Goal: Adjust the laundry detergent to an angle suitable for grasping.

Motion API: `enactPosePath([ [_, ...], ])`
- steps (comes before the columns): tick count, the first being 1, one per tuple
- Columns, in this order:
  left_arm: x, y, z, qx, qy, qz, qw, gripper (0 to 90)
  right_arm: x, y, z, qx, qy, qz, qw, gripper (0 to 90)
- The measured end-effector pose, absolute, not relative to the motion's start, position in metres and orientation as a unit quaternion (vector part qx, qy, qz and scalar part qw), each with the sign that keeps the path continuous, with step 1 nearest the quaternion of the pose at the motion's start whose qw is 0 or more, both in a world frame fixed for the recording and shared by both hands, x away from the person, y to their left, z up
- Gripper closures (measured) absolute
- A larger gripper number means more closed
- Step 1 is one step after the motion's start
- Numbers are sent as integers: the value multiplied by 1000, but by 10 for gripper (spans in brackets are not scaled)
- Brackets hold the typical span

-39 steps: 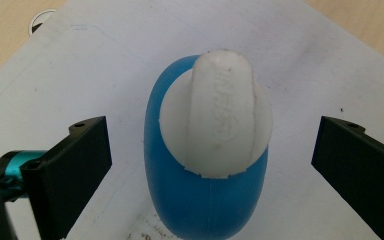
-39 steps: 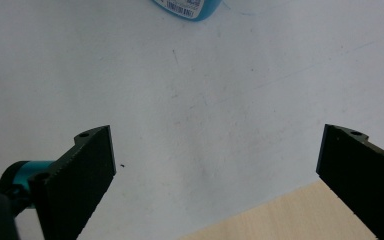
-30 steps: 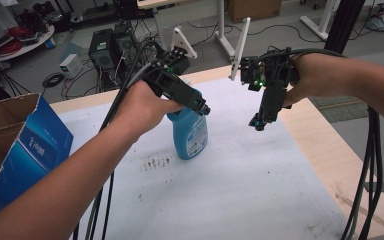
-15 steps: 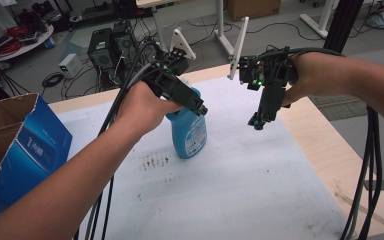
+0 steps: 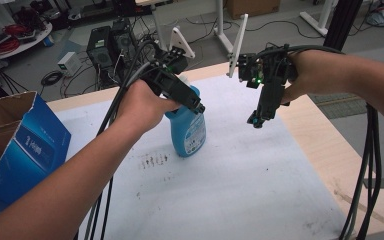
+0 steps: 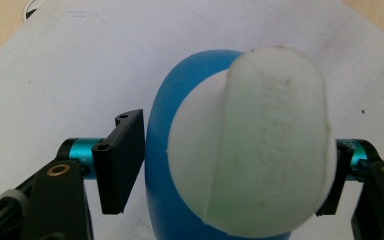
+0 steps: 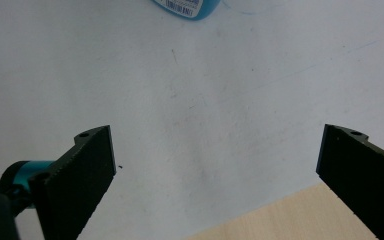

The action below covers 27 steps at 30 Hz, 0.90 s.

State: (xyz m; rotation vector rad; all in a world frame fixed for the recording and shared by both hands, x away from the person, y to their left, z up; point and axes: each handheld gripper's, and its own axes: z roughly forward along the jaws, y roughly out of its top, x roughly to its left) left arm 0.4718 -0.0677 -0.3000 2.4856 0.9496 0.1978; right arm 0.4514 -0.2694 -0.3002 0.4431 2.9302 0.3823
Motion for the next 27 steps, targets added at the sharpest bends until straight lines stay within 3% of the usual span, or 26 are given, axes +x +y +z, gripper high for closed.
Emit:
enactPosePath([
  [8, 472, -67, -300, 908, 338, 62, 241, 374, 452, -269, -301, 146, 978, 129, 78, 15],
  [20, 477, -58, -298, 909, 331, 44, 250, 378, 452, -268, -301, 148, 978, 128, 78, 15],
  [27, 471, -44, -278, 921, 288, 36, 259, 378, 453, -267, -301, 149, 978, 125, 77, 15],
])
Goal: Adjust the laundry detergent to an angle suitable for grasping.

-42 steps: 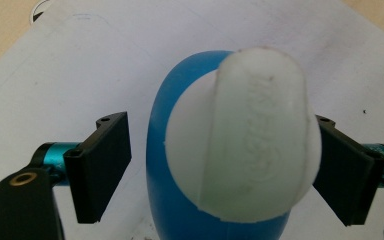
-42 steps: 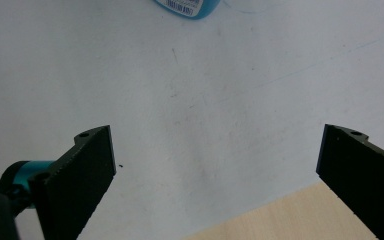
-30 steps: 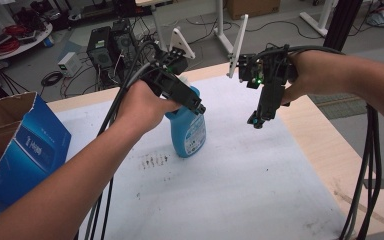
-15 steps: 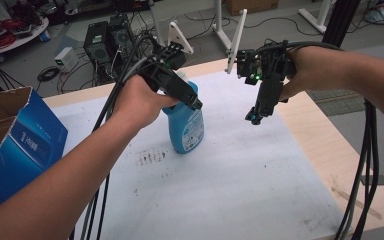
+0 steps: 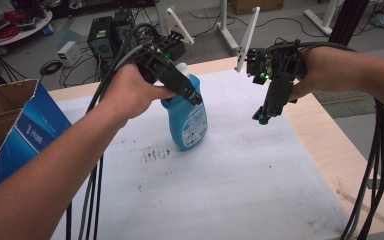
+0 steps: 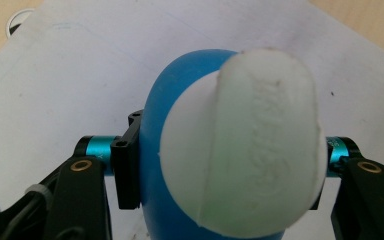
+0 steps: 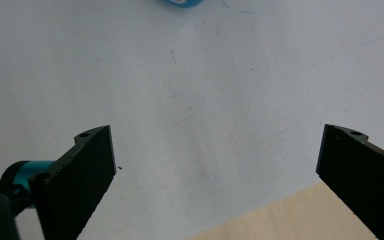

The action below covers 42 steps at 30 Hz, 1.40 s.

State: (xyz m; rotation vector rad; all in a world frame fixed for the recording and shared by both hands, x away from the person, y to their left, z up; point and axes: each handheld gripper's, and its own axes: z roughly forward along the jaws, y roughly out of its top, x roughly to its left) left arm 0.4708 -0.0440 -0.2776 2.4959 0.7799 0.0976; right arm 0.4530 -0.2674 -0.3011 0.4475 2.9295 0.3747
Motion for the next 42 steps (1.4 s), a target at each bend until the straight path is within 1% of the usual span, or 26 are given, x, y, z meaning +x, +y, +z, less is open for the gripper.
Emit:
enactPosePath([
  [6, 462, -29, -257, 931, 248, 30, 265, 378, 450, -262, -299, 148, 978, 123, 79, 15],
  [9, 458, -21, -252, 941, 215, 29, 260, 378, 447, -259, -298, 146, 979, 122, 80, 15],
  [10, 457, -18, -251, 945, 198, 28, 258, 379, 446, -259, -297, 146, 979, 120, 80, 15],
  [12, 457, -18, -251, 945, 198, 28, 258, 378, 446, -259, -297, 145, 979, 120, 80, 15],
  [13, 454, -8, -250, 953, 169, 30, 250, 378, 446, -259, -297, 145, 979, 120, 80, 15],
  [21, 449, 13, -245, 962, 126, 26, 242, 379, 436, -253, -288, 146, 979, 115, 88, 15],
  [25, 446, 22, -242, 965, 91, 19, 247, 379, 432, -250, -287, 146, 979, 115, 89, 15],
  [32, 437, 28, -243, 970, 1, 6, 244, 378, 428, -246, -285, 145, 979, 113, 90, 16],
  [42, 432, 27, -251, 967, -55, 0, 248, 379, 425, -243, -285, 142, 979, 111, 93, 16],
])
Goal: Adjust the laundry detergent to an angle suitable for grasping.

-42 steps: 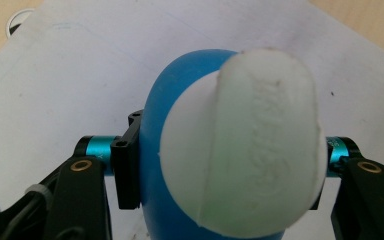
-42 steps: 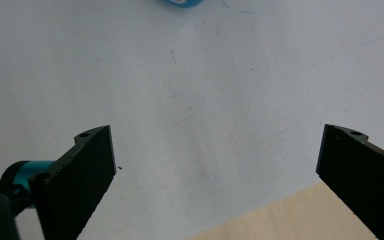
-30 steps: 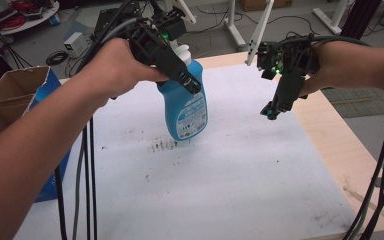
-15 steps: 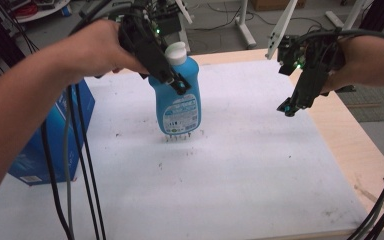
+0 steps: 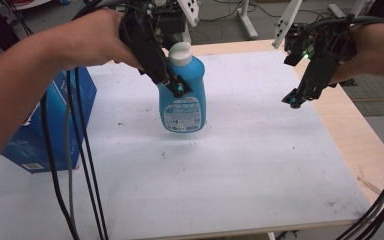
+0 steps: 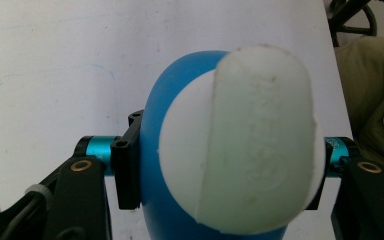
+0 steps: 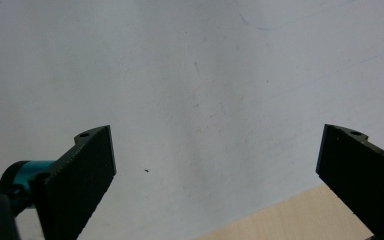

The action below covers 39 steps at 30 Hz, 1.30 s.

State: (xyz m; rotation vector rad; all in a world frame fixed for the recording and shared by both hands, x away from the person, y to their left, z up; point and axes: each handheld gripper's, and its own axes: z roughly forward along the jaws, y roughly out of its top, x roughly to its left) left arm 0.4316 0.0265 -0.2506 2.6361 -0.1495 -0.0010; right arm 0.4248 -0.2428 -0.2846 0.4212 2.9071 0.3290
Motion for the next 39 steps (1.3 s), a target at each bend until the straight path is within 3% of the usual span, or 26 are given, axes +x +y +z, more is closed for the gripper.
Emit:
enactPosePath([
  [17, 430, 21, -273, 957, -150, -25, 245, 380, 429, -240, -287, 146, 980, 107, 87, 16],
  [39, 427, 2, -291, 953, -188, -49, 234, 380, 434, -241, -290, 150, 980, 103, 86, 16],
])
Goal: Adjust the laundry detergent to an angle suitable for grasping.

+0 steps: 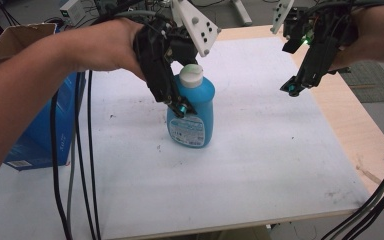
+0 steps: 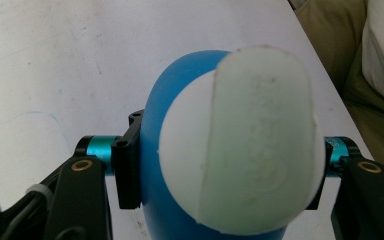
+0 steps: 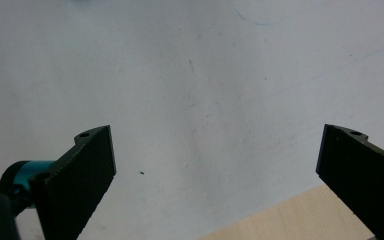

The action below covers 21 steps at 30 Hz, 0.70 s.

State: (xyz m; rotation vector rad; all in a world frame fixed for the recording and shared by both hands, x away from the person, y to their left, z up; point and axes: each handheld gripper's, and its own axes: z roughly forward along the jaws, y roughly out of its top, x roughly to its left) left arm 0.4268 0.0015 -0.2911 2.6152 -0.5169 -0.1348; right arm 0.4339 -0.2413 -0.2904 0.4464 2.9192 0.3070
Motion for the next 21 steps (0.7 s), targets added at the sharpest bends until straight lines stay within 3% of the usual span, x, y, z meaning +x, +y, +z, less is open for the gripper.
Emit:
enactPosePath([
  [10, 426, -4, -298, 954, -189, -54, 228, 380, 435, -240, -291, 152, 980, 101, 85, 16],
  [18, 430, -2, -299, 957, -153, -65, 238, 373, 435, -241, -292, 149, 979, 105, 87, 16],
  [20, 432, -2, -296, 956, -142, -62, 250, 357, 435, -241, -291, 149, 979, 104, 87, 16],
  [21, 433, -1, -293, 956, -140, -60, 251, 307, 435, -241, -292, 149, 979, 104, 88, 16],
])
